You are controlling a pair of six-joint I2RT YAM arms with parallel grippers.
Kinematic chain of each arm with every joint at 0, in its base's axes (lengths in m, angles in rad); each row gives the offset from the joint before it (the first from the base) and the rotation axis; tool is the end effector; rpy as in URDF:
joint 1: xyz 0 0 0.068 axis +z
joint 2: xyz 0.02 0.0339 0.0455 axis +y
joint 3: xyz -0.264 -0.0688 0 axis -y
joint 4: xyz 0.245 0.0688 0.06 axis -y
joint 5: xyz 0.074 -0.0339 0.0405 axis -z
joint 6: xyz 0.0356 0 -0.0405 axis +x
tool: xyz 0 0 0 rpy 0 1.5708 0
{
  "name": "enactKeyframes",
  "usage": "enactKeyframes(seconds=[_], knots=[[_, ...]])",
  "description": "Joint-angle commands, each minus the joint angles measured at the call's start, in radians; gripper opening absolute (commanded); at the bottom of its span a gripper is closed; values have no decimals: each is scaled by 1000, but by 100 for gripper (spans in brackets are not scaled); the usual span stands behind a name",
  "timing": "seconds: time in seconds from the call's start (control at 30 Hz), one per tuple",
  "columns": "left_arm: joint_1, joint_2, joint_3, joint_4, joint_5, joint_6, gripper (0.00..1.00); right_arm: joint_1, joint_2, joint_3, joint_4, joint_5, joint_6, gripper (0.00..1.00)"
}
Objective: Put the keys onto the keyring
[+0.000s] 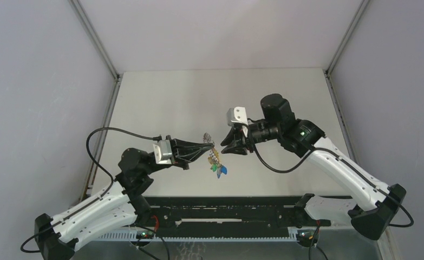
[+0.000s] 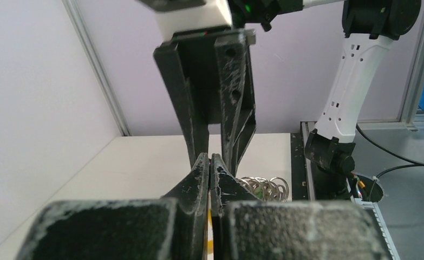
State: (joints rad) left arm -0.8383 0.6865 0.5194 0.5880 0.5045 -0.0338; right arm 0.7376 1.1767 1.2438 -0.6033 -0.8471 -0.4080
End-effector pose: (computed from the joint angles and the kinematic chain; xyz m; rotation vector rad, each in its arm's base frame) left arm 0.0964 -0.1330 0.3422 0.8958 0.9040 -1.0470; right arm 0.1619 0.1831 0.3837 -1.5284 1.4150 1.0856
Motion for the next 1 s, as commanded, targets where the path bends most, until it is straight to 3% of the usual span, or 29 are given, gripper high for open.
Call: enactKeyframes(seconds=[0.0, 0.2, 0.4, 0.67, 0.97], knots=[[-1, -6, -10, 16, -16, 12, 0, -6, -96, -35, 145, 14, 27, 30], [-1, 12, 9, -45, -38, 18, 0, -5, -106, -69, 251, 20, 118, 34], [-1, 46, 14, -125, -144, 21, 0, 5, -97, -85, 203, 115, 184, 48], [-1, 107, -4, -141, -264, -59, 0, 19, -142, -290, 320, 219, 328, 64], [-1, 150, -80, -210, -286, -214, 0, 19, -322, -524, 473, 454, 430, 67]])
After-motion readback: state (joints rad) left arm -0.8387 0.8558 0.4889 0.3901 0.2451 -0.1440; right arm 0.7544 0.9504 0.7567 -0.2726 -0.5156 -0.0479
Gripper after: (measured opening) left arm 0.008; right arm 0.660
